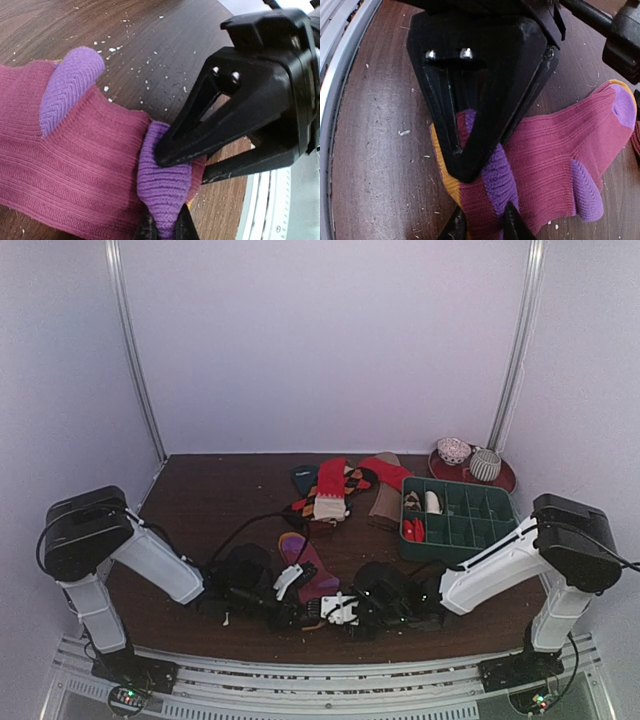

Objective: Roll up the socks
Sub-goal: Roll a pair of socks at the center of the board.

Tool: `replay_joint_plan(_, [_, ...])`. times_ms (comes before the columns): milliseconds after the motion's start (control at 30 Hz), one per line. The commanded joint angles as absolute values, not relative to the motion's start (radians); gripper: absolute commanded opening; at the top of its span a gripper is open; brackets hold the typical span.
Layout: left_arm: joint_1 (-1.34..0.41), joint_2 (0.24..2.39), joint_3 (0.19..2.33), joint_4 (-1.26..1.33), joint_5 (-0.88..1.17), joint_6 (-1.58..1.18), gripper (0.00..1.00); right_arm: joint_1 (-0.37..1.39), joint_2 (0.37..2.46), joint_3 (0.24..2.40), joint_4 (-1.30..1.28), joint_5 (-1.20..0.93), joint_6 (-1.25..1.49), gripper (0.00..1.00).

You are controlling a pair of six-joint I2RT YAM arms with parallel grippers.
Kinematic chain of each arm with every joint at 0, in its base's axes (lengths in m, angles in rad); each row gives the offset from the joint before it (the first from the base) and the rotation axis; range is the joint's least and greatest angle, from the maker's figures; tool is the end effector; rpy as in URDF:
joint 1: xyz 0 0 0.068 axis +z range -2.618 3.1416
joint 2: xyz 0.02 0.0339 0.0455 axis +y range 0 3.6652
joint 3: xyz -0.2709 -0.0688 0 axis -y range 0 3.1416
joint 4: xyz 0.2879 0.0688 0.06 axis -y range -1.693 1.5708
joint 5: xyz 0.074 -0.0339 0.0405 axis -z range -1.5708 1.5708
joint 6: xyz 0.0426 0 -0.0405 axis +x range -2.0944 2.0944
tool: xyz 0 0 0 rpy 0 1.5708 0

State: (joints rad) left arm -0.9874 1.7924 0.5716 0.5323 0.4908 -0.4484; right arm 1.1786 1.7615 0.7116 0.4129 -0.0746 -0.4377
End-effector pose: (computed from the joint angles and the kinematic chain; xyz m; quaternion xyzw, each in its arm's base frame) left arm 0.1599 -0.2788 0.0570 0.3335 0.8179 -0.4379 0.1674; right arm 0.1348 0.3342 0.0903 -0.6568 0.6043 0.1939 0.4072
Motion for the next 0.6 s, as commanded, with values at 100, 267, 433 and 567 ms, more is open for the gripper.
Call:
replay_joint_plan(100, [-0.977,1.682,0.512,0.333,0.291,-0.368,0.23,1.051,1.783,0.731,0.255,-0.395,-0.185,0.22])
replay_joint_plan(267, [-0.998,1.380,0.417,0.499,0.156,-0.220,0.52,1.015,1.903,0.853,0.072,-0.621,-0.032,0.21])
replay_joint_plan(433, [-1.062,1.343,0.378,0.656,0.120,-0.068,0.56,0.979,2.036,1.006,-0.145,-0.794,0.108,0.22])
replay_joint_plan(567, [-1.084,1.476,0.371,0.756,0.154,-0.054,0.56,0.944,2.080,1.063,-0.245,-0.839,0.103,0.22])
